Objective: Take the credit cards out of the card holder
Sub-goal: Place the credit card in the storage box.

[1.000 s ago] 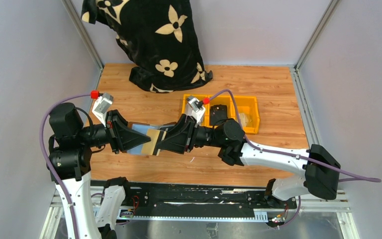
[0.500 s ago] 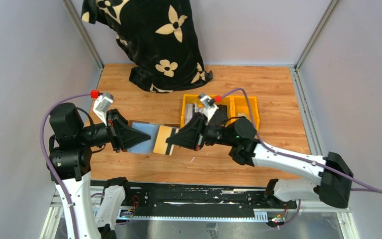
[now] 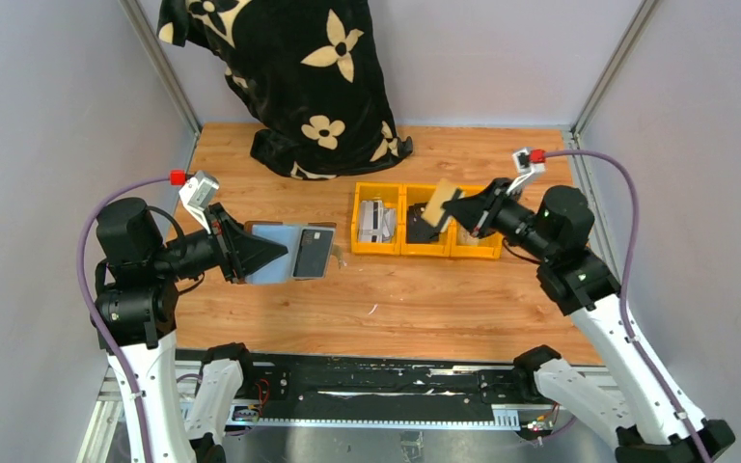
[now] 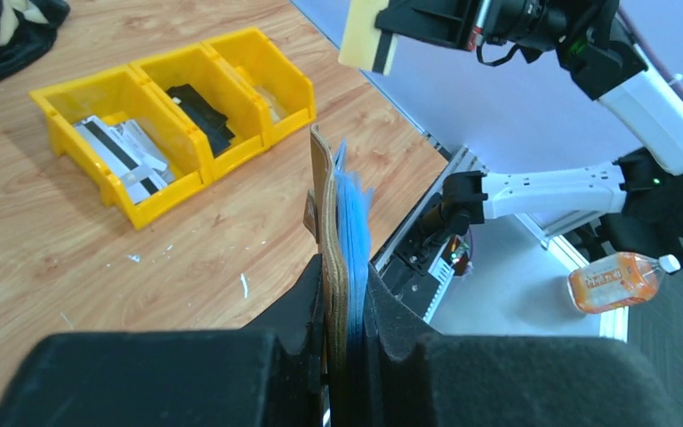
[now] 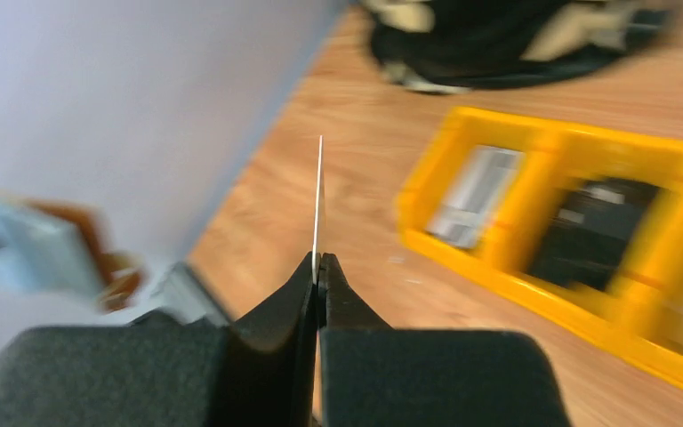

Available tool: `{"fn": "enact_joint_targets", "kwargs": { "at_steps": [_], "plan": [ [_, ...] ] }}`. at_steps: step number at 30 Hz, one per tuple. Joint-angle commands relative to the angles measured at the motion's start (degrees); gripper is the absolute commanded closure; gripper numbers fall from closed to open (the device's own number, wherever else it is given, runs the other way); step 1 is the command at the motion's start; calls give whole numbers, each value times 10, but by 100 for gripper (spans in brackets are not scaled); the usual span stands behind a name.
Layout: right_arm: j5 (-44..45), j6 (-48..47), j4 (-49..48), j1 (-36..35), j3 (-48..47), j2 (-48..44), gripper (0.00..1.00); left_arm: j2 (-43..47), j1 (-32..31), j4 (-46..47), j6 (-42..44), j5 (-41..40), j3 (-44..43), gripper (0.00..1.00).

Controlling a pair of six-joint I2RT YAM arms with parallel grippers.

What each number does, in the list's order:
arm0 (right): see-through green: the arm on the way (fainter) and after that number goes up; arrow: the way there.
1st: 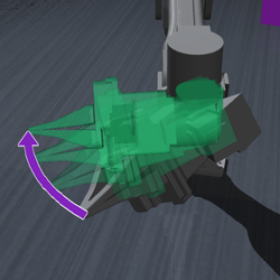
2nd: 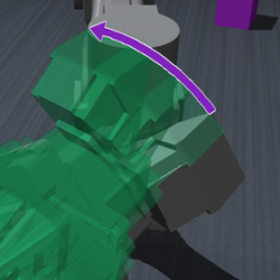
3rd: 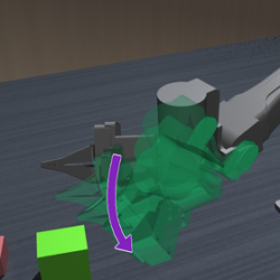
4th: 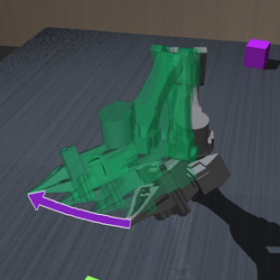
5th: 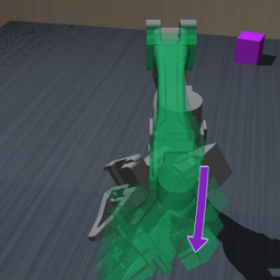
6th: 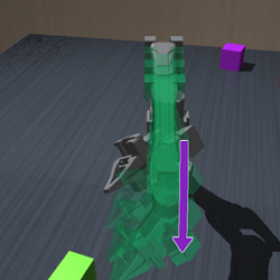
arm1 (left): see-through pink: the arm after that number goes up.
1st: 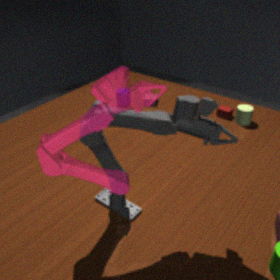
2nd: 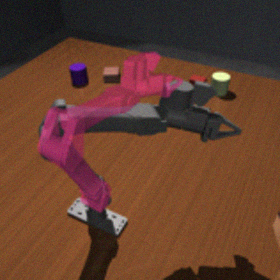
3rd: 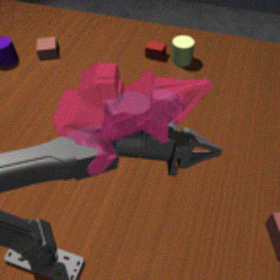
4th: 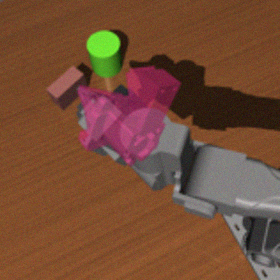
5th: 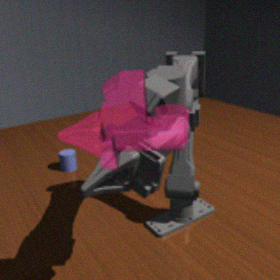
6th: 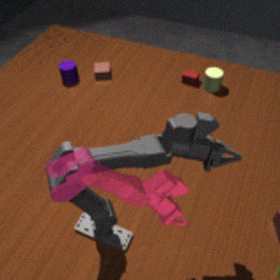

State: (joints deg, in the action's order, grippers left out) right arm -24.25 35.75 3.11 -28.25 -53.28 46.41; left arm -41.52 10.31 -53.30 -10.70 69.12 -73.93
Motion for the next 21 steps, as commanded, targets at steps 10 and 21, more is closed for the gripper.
{"fn": "enact_joint_targets", "kwargs": {
  "at_steps": [10,21],
  "plan": [
    [148,-205,240,209,-77,185,100,15,-1,1,30,-15,-12,100],
    [117,-232,186,213,-120,385,100,6,-1,1,35,-1,-20,99]
  ]
}}
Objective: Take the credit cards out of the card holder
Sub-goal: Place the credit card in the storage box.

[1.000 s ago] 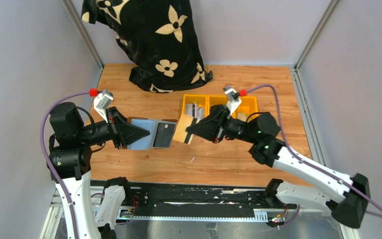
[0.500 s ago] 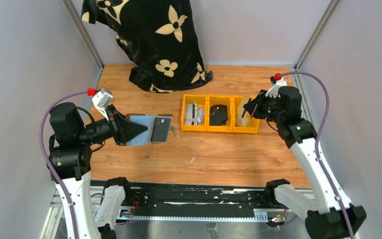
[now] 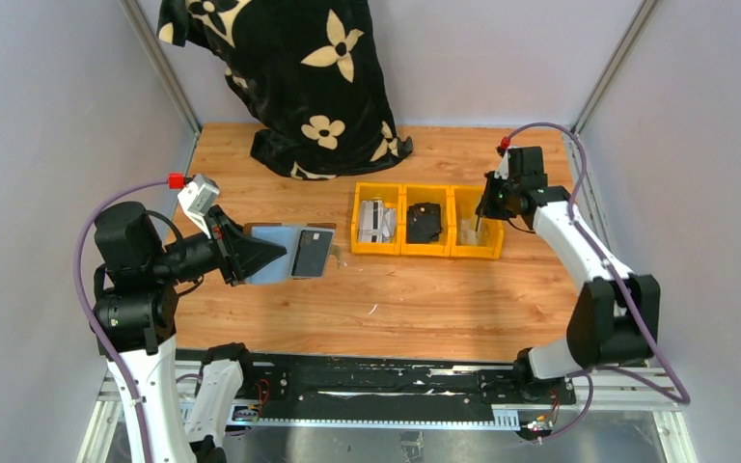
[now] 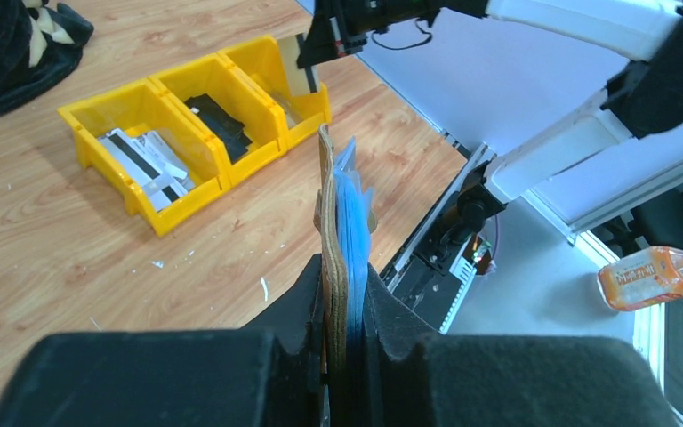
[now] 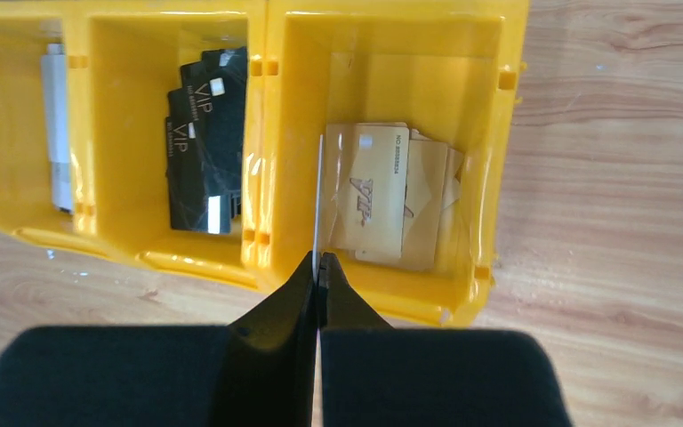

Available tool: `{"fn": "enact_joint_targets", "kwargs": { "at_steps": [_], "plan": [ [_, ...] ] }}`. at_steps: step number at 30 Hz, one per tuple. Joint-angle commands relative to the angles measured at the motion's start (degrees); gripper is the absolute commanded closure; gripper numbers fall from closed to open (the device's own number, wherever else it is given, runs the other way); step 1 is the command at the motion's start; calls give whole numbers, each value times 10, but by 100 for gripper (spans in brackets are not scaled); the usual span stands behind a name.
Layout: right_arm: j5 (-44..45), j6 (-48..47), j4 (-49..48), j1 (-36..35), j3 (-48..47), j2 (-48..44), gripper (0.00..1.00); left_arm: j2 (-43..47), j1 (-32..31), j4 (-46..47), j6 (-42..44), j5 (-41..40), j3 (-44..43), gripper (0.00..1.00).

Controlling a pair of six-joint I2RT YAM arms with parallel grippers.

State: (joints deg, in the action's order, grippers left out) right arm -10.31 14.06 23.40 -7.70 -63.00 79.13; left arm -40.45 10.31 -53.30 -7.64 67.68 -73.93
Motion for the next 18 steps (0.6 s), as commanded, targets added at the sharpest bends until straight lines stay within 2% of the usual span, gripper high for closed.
{"fn": "enact_joint_targets", "kwargs": {
  "at_steps": [1,6,12,15,18],
  "plan": [
    [-31,-17,-14,7,-32,79,100,-4,-2,1,4,15,-22,99],
    [-79,-18,-8,8,-71,175,100,1,-1,0,9,21,-29,98],
    [-67,-26,-6,8,-86,227,100,-2,-1,0,10,22,-27,98],
    [-39,-29,4,8,-90,234,90,-4,-2,0,12,26,-26,98],
    [-6,-27,15,7,-93,224,72,-6,-1,0,12,33,-27,98]
  ]
}}
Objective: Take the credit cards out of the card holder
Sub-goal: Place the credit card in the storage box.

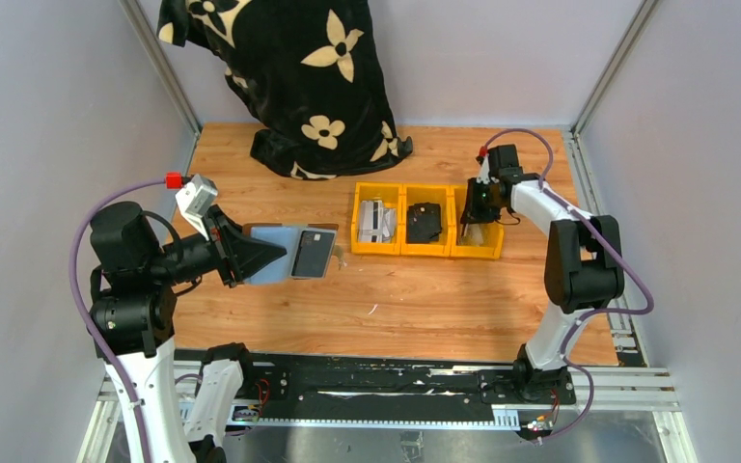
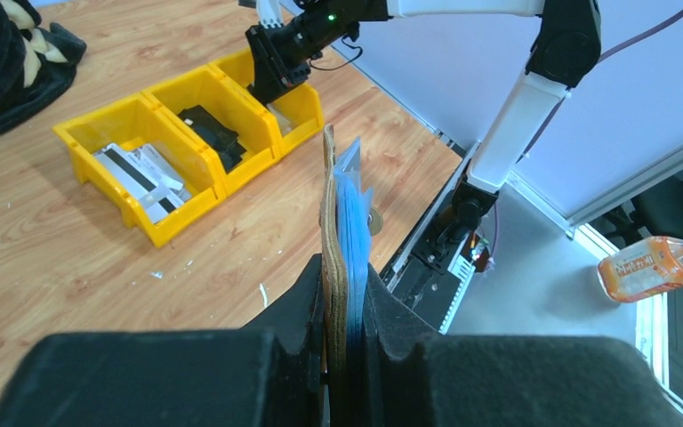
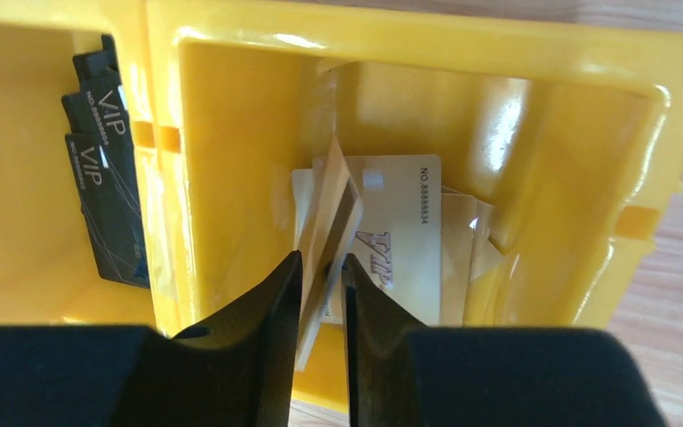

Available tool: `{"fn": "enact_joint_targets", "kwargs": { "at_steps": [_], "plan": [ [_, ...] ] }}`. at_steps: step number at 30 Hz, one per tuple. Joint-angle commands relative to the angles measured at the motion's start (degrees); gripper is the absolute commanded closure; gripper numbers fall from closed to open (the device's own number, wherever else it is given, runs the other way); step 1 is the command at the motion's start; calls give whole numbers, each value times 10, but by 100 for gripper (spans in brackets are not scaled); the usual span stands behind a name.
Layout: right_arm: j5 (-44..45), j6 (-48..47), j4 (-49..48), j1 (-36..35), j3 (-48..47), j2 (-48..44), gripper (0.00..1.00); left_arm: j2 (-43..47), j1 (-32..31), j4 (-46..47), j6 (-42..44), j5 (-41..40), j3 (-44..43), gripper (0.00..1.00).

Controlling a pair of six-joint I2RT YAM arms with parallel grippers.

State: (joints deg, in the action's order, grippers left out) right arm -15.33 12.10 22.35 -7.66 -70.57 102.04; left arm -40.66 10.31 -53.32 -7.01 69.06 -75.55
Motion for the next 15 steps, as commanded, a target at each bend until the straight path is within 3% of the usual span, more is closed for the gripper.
{"fn": "enact_joint_targets", "kwargs": {
  "at_steps": [1,10,12,14,15],
  "plan": [
    [52,-7,27,6,-19,-12,69,-5,-1,0,5,22,-12,98],
    [88,-5,67,-32,-51,-162,60,-9,-1,1,3,28,-31,98],
    [49,17,63,-53,-49,-227,56,-14,-1,1,1,27,-38,98],
    [-45,52,2,-77,-12,-286,46,-18,-1,0,1,23,-46,98],
    [-95,102,-52,-92,17,-336,35,-22,-1,0,0,19,-50,98]
  ]
}}
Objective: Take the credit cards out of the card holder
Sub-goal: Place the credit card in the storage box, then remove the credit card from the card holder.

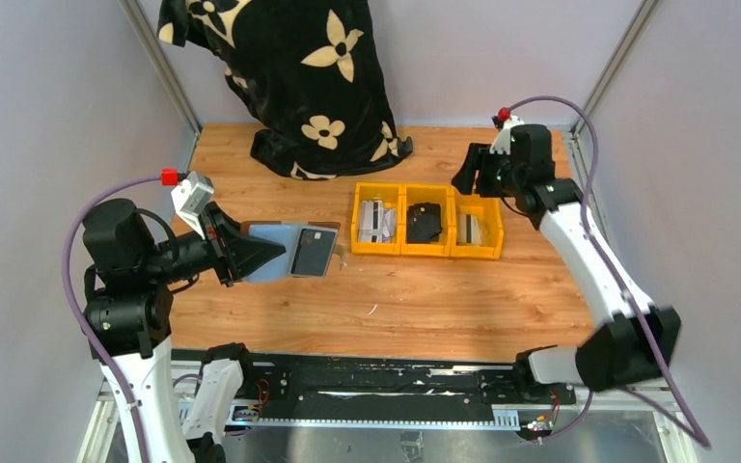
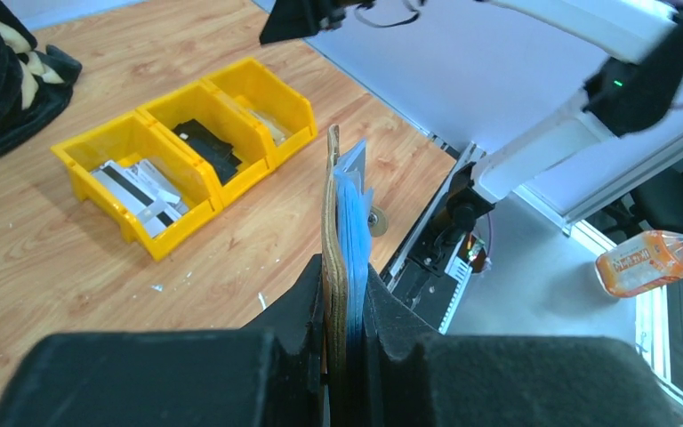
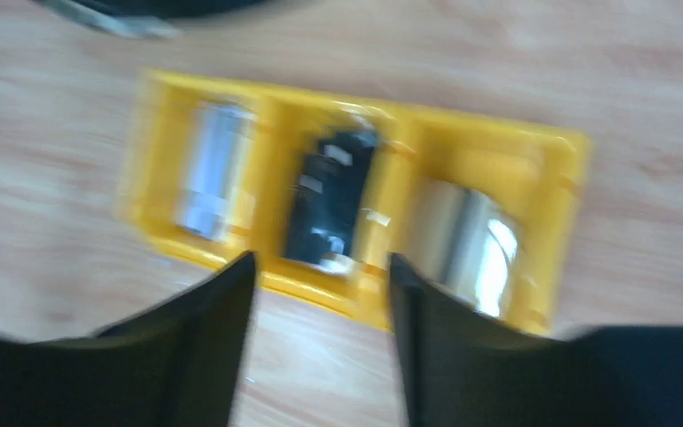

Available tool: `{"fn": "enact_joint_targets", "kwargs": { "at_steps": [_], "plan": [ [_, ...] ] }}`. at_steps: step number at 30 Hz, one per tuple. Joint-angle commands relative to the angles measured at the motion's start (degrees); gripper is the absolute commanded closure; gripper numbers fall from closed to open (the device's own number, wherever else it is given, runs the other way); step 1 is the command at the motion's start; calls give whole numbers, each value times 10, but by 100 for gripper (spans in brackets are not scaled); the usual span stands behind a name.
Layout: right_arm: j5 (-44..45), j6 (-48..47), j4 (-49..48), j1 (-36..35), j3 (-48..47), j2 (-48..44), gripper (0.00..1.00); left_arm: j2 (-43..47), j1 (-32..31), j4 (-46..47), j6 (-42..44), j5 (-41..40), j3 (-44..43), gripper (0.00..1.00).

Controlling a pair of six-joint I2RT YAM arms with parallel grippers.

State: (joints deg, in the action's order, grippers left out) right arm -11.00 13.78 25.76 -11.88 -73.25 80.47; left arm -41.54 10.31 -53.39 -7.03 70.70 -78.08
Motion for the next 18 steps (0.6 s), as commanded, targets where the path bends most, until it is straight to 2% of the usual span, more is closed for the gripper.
{"fn": "enact_joint_targets", "kwargs": {
  "at_steps": [1,3,5,7,10,14,18],
  "plan": [
    [-184,124,-181,-71,78,-154,29,-18,-1,0,-2,1,-28,98],
    [-215,191,-324,-137,137,-211,27,-28,-1,0,-5,-1,-39,99],
    [-204,213,-411,-218,175,-246,25,-37,-1,1,-13,-7,-49,100],
    [-181,234,-489,-303,206,-261,24,-43,-2,0,-19,-9,-59,100],
    [-151,255,-599,-395,249,-250,24,-45,-1,0,-25,-10,-66,100],
    [-114,247,-713,-482,271,-203,23,-40,-2,1,-34,-8,-69,100],
    [-88,245,-791,-526,276,-154,23,-33,-1,1,-43,-2,-79,100]
  ]
}}
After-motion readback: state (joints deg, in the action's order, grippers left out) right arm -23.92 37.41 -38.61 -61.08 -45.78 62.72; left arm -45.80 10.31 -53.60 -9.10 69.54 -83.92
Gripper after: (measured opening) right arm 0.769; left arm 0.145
